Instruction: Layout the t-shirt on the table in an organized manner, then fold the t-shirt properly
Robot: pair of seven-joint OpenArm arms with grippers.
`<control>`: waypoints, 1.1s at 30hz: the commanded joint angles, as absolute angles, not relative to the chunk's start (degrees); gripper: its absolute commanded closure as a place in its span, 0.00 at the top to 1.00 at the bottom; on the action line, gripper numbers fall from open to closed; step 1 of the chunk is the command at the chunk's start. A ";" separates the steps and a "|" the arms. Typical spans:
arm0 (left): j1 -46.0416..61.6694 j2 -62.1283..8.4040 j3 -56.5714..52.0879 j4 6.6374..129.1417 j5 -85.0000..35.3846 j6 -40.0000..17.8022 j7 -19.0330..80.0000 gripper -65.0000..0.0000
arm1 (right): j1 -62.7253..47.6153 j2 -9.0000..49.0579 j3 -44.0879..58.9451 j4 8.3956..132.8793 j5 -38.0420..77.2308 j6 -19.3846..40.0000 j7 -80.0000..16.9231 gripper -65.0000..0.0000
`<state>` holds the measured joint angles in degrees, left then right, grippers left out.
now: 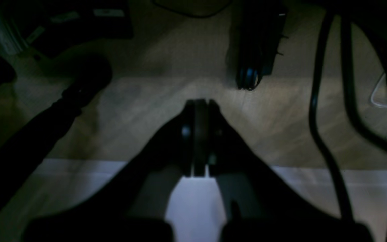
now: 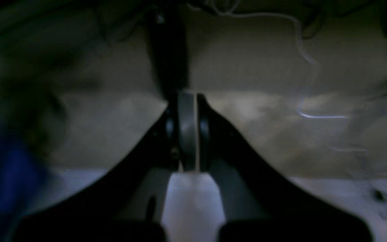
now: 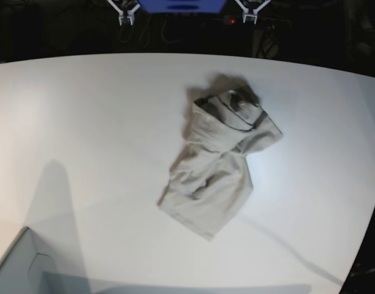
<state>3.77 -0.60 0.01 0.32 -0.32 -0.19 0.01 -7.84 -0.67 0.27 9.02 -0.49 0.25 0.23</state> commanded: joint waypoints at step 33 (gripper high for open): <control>33.71 -6.02 -0.04 48.92 -4.70 -0.22 0.04 0.00 | -38.73 5.32 -0.04 59.56 -0.13 0.31 -0.13 0.00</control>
